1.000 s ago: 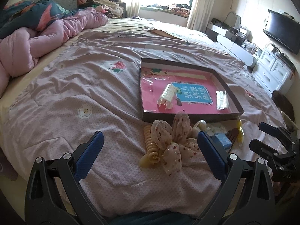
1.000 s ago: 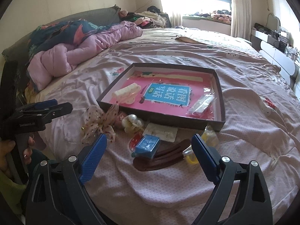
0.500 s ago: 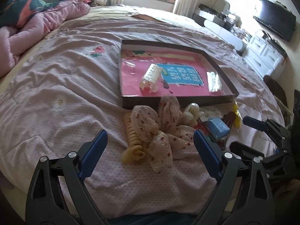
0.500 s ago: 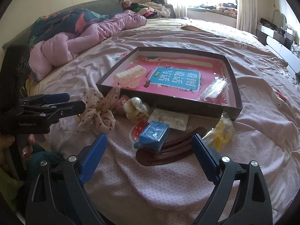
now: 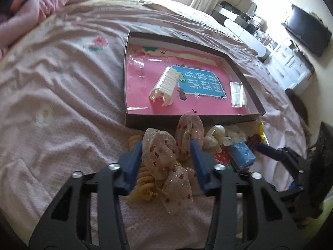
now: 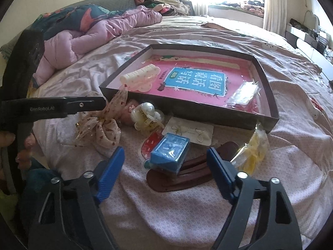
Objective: Organize jewelry
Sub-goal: 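Grasp the polka-dot bow with the left tool while the right tool grasps the blue package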
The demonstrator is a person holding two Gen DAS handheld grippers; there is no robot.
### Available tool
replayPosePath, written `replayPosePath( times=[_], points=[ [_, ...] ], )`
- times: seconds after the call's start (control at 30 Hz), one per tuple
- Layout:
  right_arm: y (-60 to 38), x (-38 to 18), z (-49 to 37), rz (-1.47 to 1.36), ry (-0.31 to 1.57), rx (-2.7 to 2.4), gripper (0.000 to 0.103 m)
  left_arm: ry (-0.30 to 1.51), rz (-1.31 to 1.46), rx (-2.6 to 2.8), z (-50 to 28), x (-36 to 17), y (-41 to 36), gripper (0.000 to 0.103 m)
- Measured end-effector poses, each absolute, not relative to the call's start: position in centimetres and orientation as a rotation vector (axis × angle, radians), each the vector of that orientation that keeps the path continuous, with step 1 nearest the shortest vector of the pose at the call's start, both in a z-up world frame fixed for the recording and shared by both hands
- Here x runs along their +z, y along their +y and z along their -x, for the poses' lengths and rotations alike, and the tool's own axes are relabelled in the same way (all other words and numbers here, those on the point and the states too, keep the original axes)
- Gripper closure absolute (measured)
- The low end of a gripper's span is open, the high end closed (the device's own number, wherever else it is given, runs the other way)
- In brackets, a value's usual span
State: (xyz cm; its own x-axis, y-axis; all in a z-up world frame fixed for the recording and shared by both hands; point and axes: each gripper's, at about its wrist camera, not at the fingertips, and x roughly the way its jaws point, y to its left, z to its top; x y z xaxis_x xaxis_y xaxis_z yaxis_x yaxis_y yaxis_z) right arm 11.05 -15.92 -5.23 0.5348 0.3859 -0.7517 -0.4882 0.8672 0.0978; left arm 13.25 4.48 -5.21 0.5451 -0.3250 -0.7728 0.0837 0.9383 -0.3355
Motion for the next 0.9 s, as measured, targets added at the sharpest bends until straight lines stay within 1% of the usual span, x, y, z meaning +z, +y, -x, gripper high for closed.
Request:
replayPosePath(
  times=[0.03, 0.07, 0.1, 0.13, 0.17, 0.23, 0.33, 0.57, 0.9],
  points=[
    [-15.8, -5.4, -11.2, 0.129, 0.868, 0.521, 0.034, 0.972, 0.287, -0.254, -13.3, -5.3, 4.6, 0.082],
    [-15.8, -5.7, -11.5, 0.128, 0.878, 0.519, 0.041, 0.975, 0.292, -0.256, -13.3, -5.4, 4.7, 0.086],
    [-15.6, -6.0, -11.7, 0.128, 0.885, 0.516, 0.044, 0.977, 0.296, -0.259, -13.3, -5.4, 4.7, 0.094],
    [-15.5, -6.2, -11.9, 0.129, 0.892, 0.512, 0.052, 0.975, 0.294, -0.259, -13.2, -5.4, 4.7, 0.098],
    [-15.4, -6.6, -12.2, 0.129, 0.905, 0.507, 0.062, 0.965, 0.287, -0.257, -13.0, -5.2, 4.6, 0.098],
    [-15.2, -6.8, -12.4, 0.127, 0.907, 0.510, 0.063, 0.948, 0.272, -0.254, -12.7, -4.8, 4.4, 0.101],
    [-15.2, -6.6, -12.0, 0.144, 0.891, 0.518, 0.065, 0.910, 0.248, -0.244, -12.2, -4.2, 4.1, 0.102],
    [-16.3, -5.1, -11.0, 0.115, 0.863, 0.540, 0.067, 0.853, 0.238, -0.247, -10.7, -2.6, 3.8, 0.102],
    [-19.3, -1.9, -9.8, 0.062, 0.799, 0.536, 0.068, 0.800, 0.203, -0.260, -9.8, -0.1, 1.9, 0.102]
  ],
)
